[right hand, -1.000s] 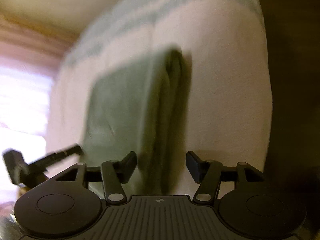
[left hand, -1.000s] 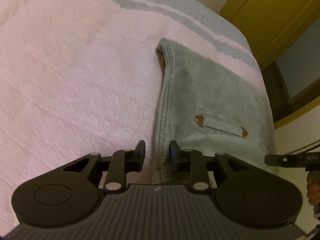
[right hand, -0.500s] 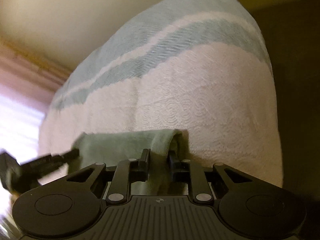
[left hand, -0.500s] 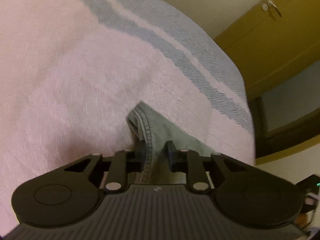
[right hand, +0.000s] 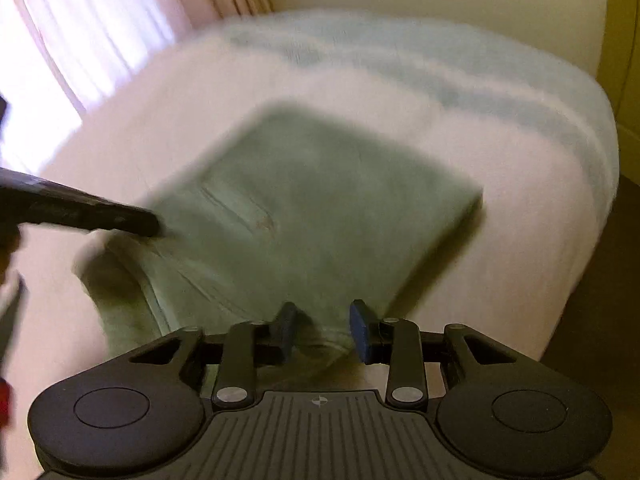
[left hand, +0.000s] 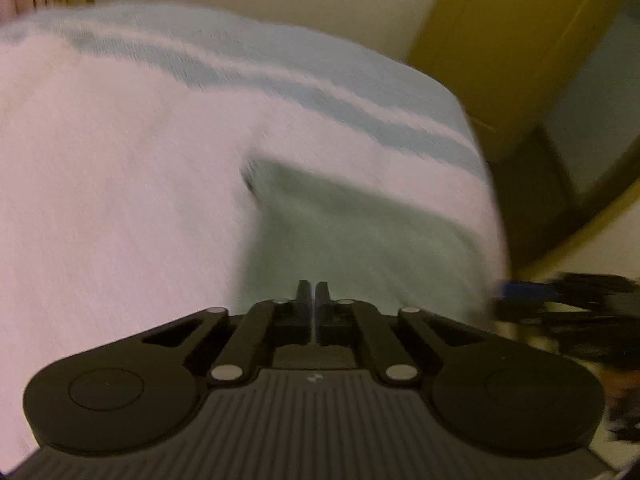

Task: Fold clothes
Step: 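Open both tools and lift them off the folded olive-green trousers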

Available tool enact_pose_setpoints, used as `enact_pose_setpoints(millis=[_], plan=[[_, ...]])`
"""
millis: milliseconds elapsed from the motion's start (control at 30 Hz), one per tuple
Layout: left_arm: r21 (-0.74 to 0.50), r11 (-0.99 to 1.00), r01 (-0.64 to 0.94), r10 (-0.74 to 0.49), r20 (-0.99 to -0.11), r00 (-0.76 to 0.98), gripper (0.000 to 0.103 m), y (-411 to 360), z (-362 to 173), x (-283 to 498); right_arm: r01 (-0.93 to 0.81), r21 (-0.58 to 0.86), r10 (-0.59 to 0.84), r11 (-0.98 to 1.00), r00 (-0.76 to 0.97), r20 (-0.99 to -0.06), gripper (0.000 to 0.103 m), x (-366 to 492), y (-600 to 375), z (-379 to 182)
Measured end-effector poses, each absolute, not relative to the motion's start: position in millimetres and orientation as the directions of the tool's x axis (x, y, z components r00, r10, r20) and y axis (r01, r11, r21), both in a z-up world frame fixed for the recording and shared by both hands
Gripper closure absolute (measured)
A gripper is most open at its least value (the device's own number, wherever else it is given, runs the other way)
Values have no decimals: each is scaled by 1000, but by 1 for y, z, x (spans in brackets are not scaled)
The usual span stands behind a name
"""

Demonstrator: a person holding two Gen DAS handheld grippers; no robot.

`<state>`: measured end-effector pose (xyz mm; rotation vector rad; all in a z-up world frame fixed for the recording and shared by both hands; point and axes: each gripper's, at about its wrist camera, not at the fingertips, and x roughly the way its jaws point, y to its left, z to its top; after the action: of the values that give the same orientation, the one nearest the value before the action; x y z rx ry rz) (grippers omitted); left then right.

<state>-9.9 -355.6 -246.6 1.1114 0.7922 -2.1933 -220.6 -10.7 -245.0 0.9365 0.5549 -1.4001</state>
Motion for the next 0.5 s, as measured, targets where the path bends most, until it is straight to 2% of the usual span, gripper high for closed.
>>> enact_pose_setpoints(millis=[100, 167, 233, 333, 433, 500], plan=[[-151, -670, 726, -258, -871, -418, 102, -322, -277, -3, 977, 201, -583, -65, 126, -803, 69, -216, -10, -231], [-178, -601, 779, -296, -856, -424, 103, -321, -269, -1, 974, 218, -607, -56, 140, -783, 69, -219, -7, -217], [-187, -569, 801, -348, -828, -440, 103, -315, -252, 3, 978, 207, -575, -22, 157, -803, 69, -214, -10, -224], [-226, -550, 804, -350, -812, -467, 103, -298, -239, 4, 981, 192, -524, 31, 180, -832, 69, -206, -15, -235], [-164, -524, 836, -362, -846, -392, 100, -284, -269, -1, 984, 138, -462, 114, 175, -869, 69, -194, -28, -252], [-145, -487, 862, -379, -854, -357, 100, -282, -288, 1, 982, 131, -429, 135, 177, -886, 69, -194, -36, -243]])
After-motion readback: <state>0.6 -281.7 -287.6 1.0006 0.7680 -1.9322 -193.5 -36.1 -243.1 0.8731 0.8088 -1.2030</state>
